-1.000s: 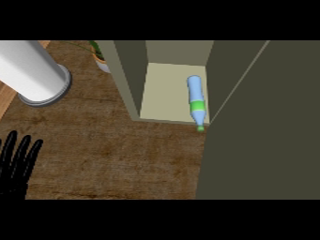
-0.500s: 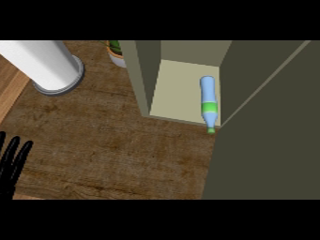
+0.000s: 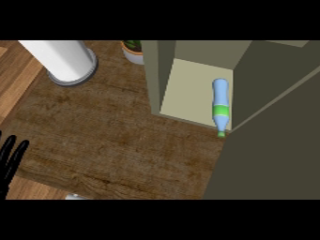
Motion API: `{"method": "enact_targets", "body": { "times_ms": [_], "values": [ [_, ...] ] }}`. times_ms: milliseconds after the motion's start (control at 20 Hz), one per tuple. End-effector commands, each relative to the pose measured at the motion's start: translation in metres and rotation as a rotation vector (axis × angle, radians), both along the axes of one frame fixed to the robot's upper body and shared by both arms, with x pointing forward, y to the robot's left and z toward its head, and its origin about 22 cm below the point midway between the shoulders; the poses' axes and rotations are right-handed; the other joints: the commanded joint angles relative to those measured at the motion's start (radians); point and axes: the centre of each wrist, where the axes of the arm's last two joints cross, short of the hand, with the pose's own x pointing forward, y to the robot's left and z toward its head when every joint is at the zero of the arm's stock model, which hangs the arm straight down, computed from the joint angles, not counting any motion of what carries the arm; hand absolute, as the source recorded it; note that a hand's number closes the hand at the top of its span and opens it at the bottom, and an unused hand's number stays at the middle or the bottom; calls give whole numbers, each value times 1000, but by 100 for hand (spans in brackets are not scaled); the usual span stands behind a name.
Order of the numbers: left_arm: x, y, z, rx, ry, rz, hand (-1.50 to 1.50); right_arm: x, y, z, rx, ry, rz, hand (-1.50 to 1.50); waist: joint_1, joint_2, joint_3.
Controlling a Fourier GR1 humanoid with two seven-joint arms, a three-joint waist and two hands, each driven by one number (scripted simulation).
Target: Pick up the bottled water, place it into the cabinet and close the cabinet
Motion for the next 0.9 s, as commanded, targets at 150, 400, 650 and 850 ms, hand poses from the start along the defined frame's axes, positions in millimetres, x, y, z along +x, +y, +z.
{"method": "enact_targets", "body": {
  "times_ms": [150,400,650,850],
  "values": [
    [2,6,3,27,13,-37,-150,7,17,18,-130,-120,250,150,42,-2,-7],
    [4,12,5,26,2,-25,-150,17,22,18,-155,-130,247,150,39,2,-8],
    [8,15,9,21,-5,-31,-150,25,27,20,-203,-156,283,150,32,0,-8],
    [8,19,8,24,2,-31,-150,32,31,23,-181,-168,267,150,32,4,-8]
  ]
}}
